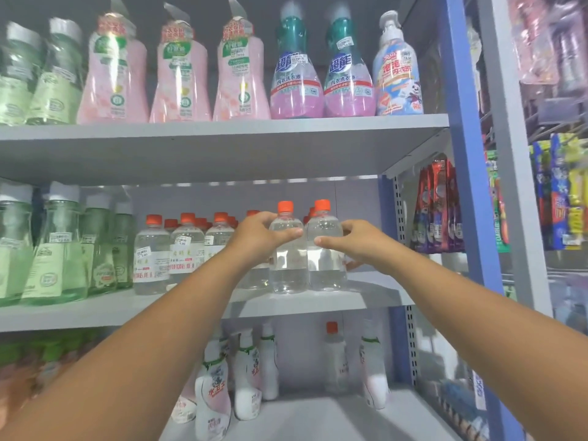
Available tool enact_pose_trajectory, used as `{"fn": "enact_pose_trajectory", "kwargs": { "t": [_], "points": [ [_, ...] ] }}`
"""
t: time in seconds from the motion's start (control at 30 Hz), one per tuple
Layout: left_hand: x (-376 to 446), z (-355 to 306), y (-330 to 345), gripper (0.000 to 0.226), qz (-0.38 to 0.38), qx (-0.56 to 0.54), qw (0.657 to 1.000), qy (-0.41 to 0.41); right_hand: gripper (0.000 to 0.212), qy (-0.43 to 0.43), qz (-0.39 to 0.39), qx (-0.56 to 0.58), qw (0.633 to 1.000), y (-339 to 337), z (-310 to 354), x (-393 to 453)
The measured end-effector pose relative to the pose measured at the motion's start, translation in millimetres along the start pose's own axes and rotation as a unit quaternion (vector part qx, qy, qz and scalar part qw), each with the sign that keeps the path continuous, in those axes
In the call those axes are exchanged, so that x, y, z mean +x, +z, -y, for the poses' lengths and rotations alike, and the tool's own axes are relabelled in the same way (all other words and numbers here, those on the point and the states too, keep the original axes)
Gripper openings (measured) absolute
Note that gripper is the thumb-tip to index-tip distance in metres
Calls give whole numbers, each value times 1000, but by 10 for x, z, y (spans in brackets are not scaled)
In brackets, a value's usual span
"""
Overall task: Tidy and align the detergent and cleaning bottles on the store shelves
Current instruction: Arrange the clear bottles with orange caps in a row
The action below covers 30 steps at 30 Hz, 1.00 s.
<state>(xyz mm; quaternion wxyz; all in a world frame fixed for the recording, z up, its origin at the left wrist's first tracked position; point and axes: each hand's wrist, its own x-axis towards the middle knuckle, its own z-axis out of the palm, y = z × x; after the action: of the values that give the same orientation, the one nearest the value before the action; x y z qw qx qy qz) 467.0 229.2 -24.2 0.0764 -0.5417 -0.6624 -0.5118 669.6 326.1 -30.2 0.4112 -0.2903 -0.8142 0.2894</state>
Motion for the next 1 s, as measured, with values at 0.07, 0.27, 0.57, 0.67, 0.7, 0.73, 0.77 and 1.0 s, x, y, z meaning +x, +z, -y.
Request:
{"fn": "enact_pose_trajectory", "kwargs": {
  "t": [0.07,0.27,0.57,0.67,0.7,0.73,0.77,1.0],
  "points": [
    [36,31,13,91,-3,29,1000,5,26,-16,-13,-30,999,52,-37,25],
    [185,58,-23,104,26,91,996,0,37,-22,-18,-77,997,79,-40,76],
    [447,-131,-311,52,70,4,997,26,67,-36,-53,-50,997,-180,251,393],
    [515,-150,-319,12,120,3,992,36,46,-36,-17,-21,999,-220,354,520],
    [533,-141,-316,9,126,5,991,36,40,-36,-5,-21,999,-223,356,556],
    [545,-136,-316,9,128,2,991,34,33,-36,3,-24,999,-227,353,585],
    [562,-127,-318,12,125,1,992,29,27,-38,6,-26,999,-232,350,603],
    [607,-133,-269,30,92,20,995,16,36,-54,-33,-56,996,-176,314,673]
  ]
}}
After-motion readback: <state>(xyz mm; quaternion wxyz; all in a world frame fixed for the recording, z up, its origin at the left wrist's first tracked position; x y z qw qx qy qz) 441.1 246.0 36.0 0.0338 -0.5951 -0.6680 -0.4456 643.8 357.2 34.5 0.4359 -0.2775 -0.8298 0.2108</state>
